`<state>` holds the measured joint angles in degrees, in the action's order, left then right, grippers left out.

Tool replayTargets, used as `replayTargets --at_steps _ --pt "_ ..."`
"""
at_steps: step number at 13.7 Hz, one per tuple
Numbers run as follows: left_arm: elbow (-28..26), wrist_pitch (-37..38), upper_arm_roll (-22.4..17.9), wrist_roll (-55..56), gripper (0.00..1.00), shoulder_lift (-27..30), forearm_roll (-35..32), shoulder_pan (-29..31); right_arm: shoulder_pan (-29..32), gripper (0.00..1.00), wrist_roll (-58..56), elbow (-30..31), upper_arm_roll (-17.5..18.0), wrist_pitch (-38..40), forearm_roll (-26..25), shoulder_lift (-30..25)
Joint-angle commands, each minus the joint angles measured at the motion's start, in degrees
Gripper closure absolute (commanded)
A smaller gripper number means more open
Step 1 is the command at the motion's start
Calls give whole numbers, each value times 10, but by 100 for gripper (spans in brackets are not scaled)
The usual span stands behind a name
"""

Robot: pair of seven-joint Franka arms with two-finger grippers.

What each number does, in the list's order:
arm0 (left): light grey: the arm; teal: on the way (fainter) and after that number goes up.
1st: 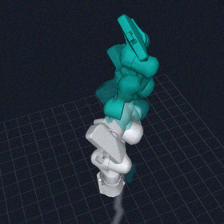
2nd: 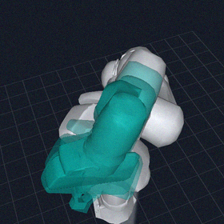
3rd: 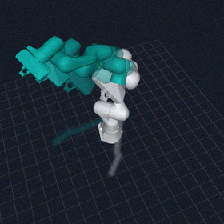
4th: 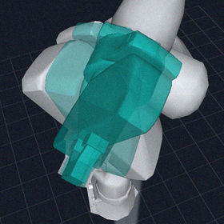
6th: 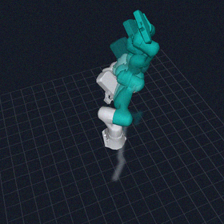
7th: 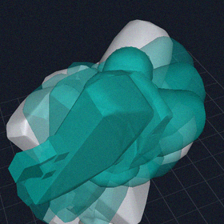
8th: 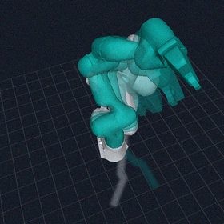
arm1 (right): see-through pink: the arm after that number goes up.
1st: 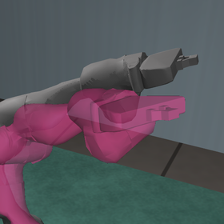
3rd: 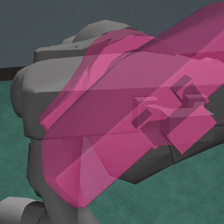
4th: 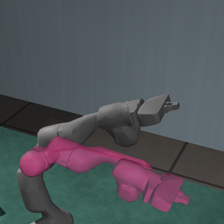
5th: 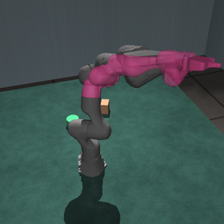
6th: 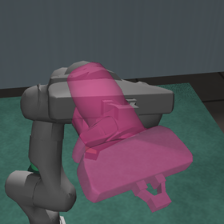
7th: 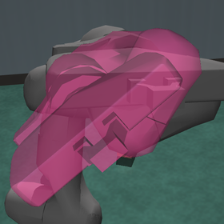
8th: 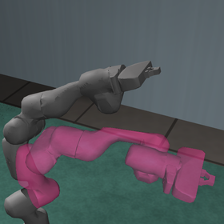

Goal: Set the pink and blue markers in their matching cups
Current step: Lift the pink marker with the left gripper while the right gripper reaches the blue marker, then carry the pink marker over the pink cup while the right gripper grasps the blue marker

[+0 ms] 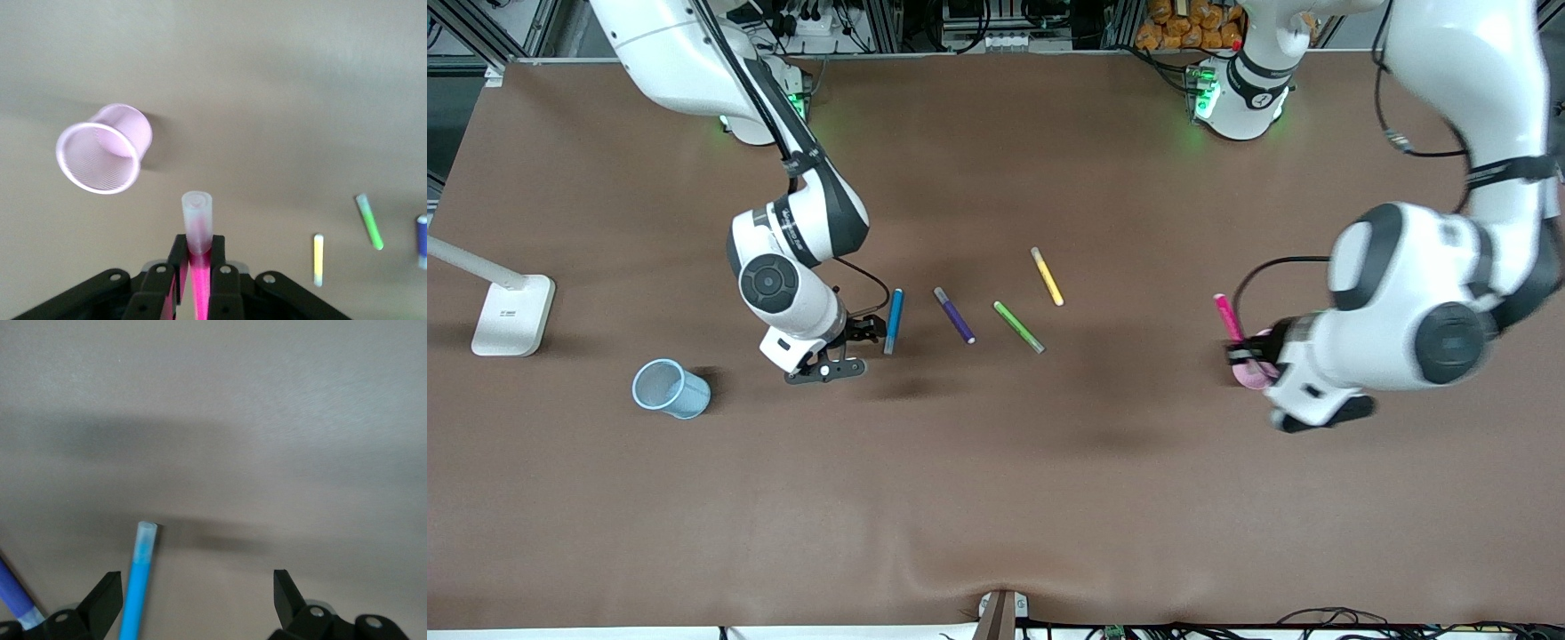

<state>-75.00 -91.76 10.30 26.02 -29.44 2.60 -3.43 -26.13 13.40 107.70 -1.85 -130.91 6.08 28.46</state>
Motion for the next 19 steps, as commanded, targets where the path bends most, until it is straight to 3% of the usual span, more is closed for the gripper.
replayTargets --at_steps 1,7,19 --pt "-2 15 -2 25 100 35 4 8 -15 0 7 -1 -4 -11 16 13" --pt "-3 41 1 17 100 90 -23 66 -51 0 70 -3 -4 -36 31 38" --pt "-5 58 1 61 100 97 -123 65 -68 0 105 -5 -6 -53 30 66"
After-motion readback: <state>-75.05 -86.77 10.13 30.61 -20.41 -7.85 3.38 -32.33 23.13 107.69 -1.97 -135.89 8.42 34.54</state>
